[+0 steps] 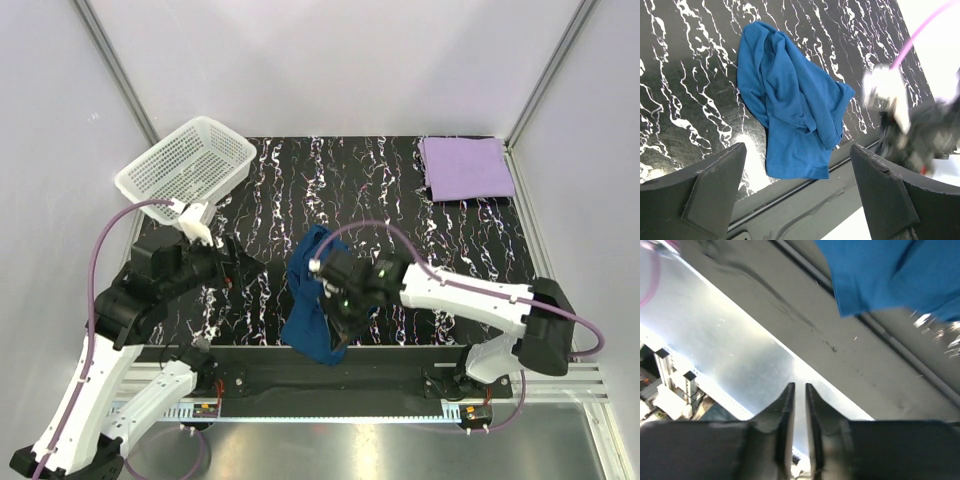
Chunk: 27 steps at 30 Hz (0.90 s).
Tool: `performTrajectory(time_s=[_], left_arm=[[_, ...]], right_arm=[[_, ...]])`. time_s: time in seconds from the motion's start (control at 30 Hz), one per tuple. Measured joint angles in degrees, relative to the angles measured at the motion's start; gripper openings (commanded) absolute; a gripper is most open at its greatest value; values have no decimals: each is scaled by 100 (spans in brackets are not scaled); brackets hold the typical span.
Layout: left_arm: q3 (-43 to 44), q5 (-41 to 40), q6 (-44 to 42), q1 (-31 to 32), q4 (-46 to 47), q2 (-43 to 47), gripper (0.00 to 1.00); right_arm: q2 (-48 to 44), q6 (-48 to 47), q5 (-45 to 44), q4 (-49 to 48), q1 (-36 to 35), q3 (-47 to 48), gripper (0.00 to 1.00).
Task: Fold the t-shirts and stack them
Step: Flatten the tshirt out
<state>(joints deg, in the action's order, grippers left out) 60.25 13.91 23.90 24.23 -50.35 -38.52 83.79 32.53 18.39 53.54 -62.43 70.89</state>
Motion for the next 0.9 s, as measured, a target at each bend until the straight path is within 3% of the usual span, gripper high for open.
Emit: performTrajectory(time_s=[0.17,0.3,0.37,0.57,0.73,0.8,0.9], left_arm=[[-278,96,221,0,26,20,83],[-664,177,468,0,-42,103,81],[-841,247,590,0,-81,210,82],[-1185,382,935,0,-258,859,80],[-1473,422,1163,0,-269,1156,75],[-1626,426,1241,39,-251,1119,75],[-1742,339,1329,348,-140,844,76]], right_arm=[[68,894,-39,-850,-496,-1084,44],[114,1390,-243,-1580,-579,-1464,45],[114,1626,-516,-1836,-584,-1615,55],[111,1987,-1447,-1912,-535,-1880,61],[-140,1967,-1832,-1762,26,-1987,64],[-494,1902,-1963,-1578,466,-2039,71],[-1097,1668,-2050,-1307,1207,-2048,73]])
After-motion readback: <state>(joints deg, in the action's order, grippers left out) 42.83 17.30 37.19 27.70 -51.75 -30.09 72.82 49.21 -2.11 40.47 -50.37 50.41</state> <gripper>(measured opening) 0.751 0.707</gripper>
